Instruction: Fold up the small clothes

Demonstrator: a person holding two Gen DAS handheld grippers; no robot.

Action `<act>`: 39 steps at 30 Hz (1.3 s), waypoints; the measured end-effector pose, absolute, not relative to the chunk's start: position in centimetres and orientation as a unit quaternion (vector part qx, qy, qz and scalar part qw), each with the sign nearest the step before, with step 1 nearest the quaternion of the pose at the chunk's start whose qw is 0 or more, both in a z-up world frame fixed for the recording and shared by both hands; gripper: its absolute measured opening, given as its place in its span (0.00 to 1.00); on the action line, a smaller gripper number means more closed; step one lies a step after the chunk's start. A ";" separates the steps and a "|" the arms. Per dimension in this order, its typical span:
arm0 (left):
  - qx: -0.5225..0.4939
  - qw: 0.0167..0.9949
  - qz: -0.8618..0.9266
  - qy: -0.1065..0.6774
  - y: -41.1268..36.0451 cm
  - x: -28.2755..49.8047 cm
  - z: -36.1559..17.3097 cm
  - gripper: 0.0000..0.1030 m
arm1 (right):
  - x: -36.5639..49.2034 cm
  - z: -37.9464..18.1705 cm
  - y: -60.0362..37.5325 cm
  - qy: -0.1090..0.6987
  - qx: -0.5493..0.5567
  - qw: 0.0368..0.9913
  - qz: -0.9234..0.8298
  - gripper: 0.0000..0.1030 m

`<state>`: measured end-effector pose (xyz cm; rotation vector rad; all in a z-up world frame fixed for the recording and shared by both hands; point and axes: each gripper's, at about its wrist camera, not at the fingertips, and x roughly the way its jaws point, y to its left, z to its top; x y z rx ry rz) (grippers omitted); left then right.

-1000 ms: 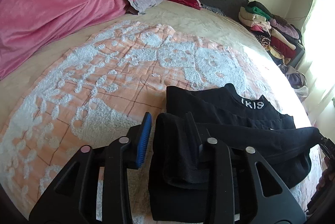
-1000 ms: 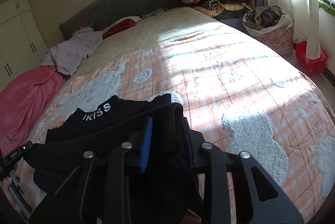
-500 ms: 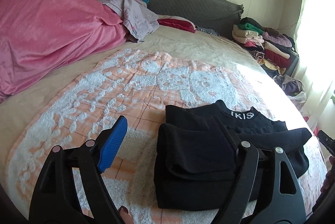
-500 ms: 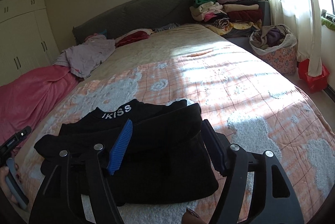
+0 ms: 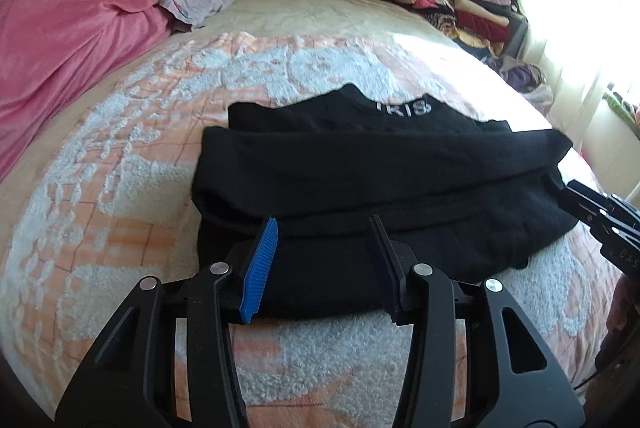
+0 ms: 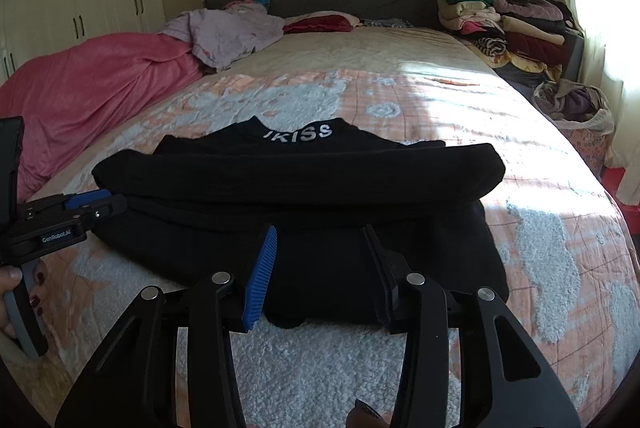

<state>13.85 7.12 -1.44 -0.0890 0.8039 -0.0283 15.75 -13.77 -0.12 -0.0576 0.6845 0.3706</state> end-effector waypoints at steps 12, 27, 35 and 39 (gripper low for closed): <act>-0.017 0.917 0.005 0.399 6.6 15.0 -2.7 0.37 | 17.7 -3.3 -11.6 0.379 -0.046 0.907 0.175 0.39; -0.033 0.914 0.019 0.404 7.0 18.4 -2.9 0.37 | 20.8 -4.2 -11.1 0.384 -0.053 0.907 0.162 0.41; -0.095 0.909 0.037 0.404 7.8 21.1 -2.8 0.37 | 23.0 -4.1 -10.6 0.393 -0.046 0.905 0.156 0.41; -0.105 0.910 0.038 0.400 8.1 22.6 -3.0 0.37 | 24.1 -3.9 -10.7 0.395 -0.039 0.904 0.156 0.41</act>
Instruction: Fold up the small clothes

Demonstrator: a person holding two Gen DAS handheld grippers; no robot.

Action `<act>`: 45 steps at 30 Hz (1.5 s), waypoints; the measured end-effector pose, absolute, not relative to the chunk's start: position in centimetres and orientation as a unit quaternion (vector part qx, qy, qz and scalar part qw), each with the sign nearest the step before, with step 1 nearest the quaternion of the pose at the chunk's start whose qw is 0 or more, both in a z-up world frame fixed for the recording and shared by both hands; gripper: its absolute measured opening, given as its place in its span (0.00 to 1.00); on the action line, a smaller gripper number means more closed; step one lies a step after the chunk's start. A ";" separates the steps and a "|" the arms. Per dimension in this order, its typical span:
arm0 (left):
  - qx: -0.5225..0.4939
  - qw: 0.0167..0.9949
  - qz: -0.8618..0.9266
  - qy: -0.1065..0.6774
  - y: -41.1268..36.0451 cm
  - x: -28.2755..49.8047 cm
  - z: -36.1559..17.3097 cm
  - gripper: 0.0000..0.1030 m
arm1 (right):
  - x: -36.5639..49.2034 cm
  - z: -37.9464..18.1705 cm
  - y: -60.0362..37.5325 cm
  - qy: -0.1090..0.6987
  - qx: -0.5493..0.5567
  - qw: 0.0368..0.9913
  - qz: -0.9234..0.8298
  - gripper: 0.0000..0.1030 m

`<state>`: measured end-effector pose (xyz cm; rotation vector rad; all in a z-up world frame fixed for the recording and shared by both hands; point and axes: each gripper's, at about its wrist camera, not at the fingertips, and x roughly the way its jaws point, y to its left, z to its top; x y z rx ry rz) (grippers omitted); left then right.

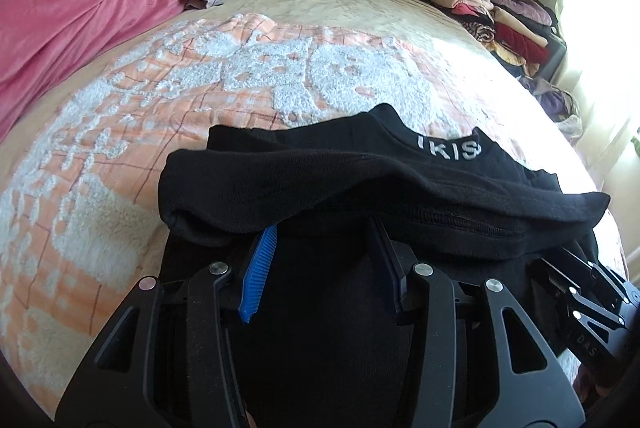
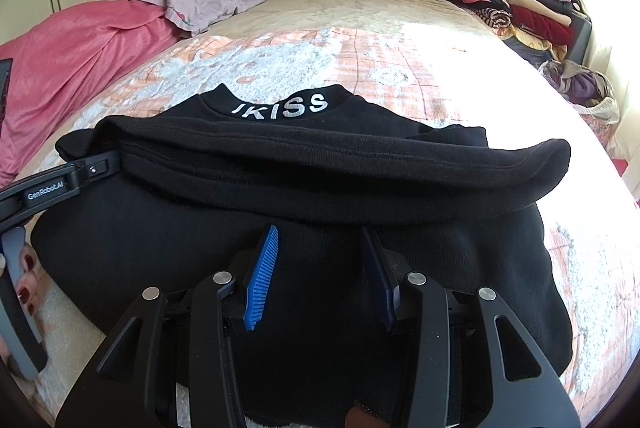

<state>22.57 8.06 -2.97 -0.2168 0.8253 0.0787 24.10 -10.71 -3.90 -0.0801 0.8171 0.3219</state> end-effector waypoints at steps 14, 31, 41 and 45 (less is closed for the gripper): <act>-0.113 0.930 0.027 0.348 9.9 22.8 -0.8 0.37 | 29.1 -1.7 -12.1 0.372 -0.021 0.923 0.095 0.40; -0.183 0.904 0.083 0.378 16.0 22.2 -1.6 0.49 | 28.2 -2.0 -21.4 0.380 0.039 0.924 0.014 0.55; -0.192 0.889 0.061 0.412 15.5 22.9 -3.6 0.36 | 31.1 -3.9 -21.3 0.401 0.055 0.913 0.040 0.54; -0.176 0.893 0.058 0.410 15.1 22.9 -3.3 0.08 | 31.3 -4.2 -20.9 0.401 0.072 0.910 0.076 0.16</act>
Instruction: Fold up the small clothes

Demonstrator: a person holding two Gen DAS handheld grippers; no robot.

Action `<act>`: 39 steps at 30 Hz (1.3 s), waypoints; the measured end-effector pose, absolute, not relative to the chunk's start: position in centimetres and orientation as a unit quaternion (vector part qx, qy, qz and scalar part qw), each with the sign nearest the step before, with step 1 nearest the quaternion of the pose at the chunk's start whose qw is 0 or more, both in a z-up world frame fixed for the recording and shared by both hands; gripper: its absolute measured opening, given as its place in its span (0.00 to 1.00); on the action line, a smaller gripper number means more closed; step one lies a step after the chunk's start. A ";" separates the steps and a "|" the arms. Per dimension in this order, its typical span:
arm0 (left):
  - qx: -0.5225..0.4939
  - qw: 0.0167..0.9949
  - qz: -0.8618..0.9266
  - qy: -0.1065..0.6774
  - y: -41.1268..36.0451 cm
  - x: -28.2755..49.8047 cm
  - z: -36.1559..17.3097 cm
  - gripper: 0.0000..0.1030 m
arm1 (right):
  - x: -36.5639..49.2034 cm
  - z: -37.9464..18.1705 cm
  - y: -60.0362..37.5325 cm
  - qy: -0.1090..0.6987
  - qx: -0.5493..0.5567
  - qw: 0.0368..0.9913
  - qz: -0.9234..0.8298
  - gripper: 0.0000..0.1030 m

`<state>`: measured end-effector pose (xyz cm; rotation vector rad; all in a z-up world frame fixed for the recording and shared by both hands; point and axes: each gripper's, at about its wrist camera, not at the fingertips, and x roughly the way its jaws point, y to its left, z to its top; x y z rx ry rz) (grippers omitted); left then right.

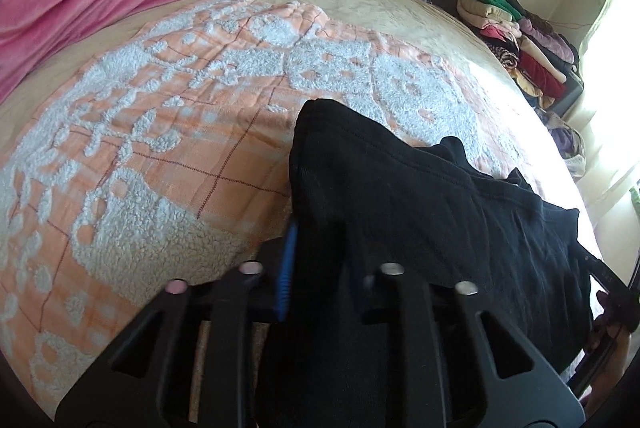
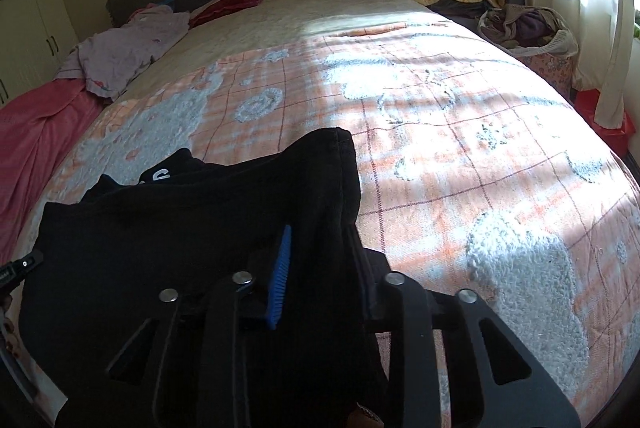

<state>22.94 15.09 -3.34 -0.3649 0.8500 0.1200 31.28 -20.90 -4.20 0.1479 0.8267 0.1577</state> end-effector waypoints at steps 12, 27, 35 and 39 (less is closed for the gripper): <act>-0.157 0.910 0.073 0.376 15.0 23.1 -2.2 0.04 | 30.9 -2.2 -23.3 0.358 0.076 0.929 0.053 0.09; -0.123 0.907 0.082 0.395 14.5 22.7 -2.3 0.14 | 29.9 -4.8 -23.3 0.401 0.092 0.911 0.036 0.31; -0.110 0.907 0.070 0.401 13.7 21.4 -1.5 0.30 | 27.2 -4.3 -23.9 0.401 0.112 0.908 0.054 0.40; -0.118 0.903 0.069 0.407 14.0 20.9 -1.6 0.37 | 25.9 -4.2 -23.8 0.404 0.108 0.906 0.063 0.45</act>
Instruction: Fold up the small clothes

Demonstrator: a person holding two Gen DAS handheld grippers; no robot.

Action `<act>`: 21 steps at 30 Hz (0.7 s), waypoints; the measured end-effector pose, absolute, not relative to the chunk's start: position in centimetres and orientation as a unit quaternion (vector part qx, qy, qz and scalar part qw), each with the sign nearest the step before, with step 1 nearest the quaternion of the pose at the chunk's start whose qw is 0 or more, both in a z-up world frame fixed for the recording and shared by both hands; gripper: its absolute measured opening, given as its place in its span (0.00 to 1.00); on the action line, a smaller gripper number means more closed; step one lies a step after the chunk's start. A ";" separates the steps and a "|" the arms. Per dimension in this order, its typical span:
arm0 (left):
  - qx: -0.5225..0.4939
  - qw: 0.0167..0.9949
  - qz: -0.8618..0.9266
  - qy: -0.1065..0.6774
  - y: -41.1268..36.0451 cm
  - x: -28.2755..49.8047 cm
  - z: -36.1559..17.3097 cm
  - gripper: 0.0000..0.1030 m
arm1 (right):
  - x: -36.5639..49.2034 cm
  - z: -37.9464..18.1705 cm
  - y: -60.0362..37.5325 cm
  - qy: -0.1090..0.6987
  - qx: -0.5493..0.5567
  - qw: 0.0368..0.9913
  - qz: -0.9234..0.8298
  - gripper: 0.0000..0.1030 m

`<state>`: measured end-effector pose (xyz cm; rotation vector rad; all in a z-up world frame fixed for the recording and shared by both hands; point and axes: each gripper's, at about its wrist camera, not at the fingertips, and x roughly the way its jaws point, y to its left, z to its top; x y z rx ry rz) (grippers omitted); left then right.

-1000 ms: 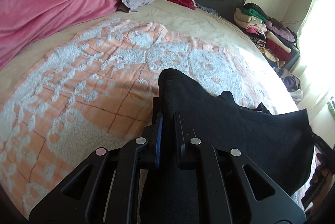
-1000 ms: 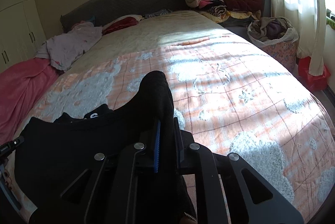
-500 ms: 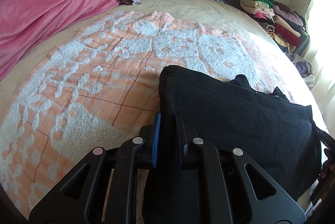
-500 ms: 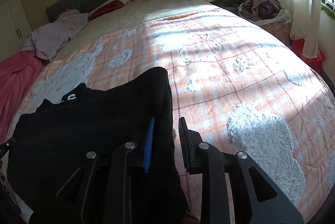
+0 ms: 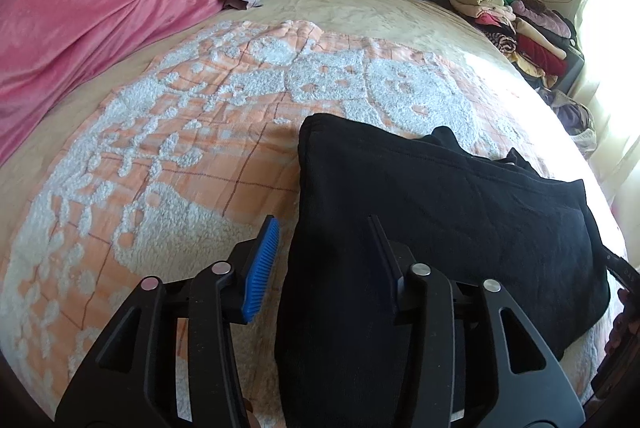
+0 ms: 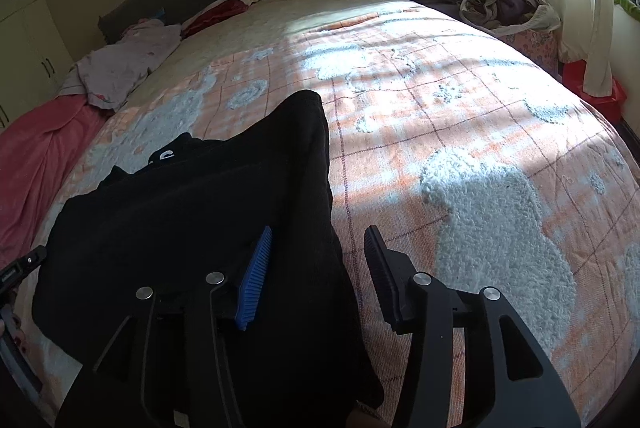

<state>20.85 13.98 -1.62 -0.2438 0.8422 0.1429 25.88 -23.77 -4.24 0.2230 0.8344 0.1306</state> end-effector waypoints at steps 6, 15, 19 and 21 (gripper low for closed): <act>-0.135 0.894 0.073 0.421 14.3 19.9 -2.2 0.43 | 24.0 -4.6 -24.0 0.414 0.119 0.899 0.080 0.45; -0.082 0.886 0.079 0.450 11.9 19.3 -3.5 0.45 | 22.1 -4.3 -24.1 0.412 0.116 0.899 0.094 0.16; -0.079 0.884 0.082 0.453 11.9 19.0 -3.7 0.45 | 21.7 -4.6 -24.8 0.417 0.115 0.899 0.074 0.15; -0.078 0.884 0.083 0.453 11.8 18.6 -3.8 0.45 | 21.7 -5.1 -25.2 0.419 0.122 0.897 0.070 0.16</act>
